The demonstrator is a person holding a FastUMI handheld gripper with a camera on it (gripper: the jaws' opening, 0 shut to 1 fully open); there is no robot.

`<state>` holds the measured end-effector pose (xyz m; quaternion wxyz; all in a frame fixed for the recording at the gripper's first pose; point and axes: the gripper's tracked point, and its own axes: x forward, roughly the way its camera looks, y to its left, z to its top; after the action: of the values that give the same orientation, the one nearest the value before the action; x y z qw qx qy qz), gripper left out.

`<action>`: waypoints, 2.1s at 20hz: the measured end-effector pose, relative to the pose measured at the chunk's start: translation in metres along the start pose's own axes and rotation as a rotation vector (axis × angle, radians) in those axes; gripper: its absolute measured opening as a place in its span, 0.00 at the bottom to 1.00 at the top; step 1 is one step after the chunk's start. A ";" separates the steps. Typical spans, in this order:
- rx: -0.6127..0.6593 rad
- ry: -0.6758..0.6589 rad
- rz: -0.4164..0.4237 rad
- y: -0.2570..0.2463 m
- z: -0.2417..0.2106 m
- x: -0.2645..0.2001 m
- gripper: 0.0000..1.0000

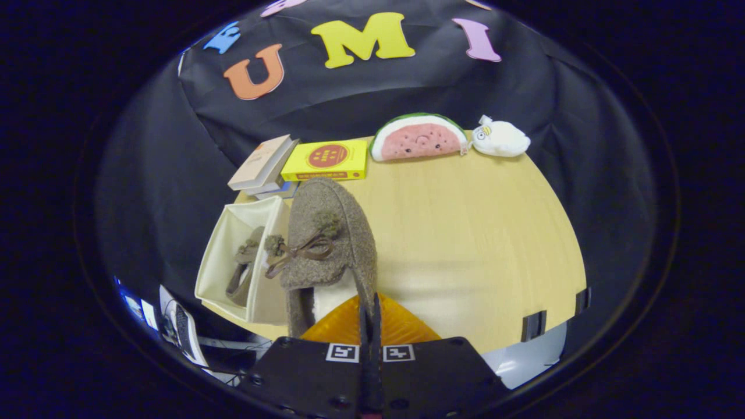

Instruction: Open the storage box then place both shoes into the box .Put the left shoe in first, then the right shoe, with the right side of both shoes facing outward in a uniform manner.

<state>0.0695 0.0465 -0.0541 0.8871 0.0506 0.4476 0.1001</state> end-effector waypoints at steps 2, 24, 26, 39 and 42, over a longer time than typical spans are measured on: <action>-0.018 -0.007 0.011 0.023 0.003 -0.001 0.00; -0.044 0.081 0.043 0.222 0.003 0.125 0.00; -0.021 0.075 0.011 0.214 -0.002 0.134 0.00; 0.073 -0.024 -0.111 0.194 -0.021 0.134 0.01; 0.063 -0.022 -0.115 0.195 -0.023 0.137 0.03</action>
<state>0.1044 0.2669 -0.1405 0.8943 0.0540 0.4428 0.0344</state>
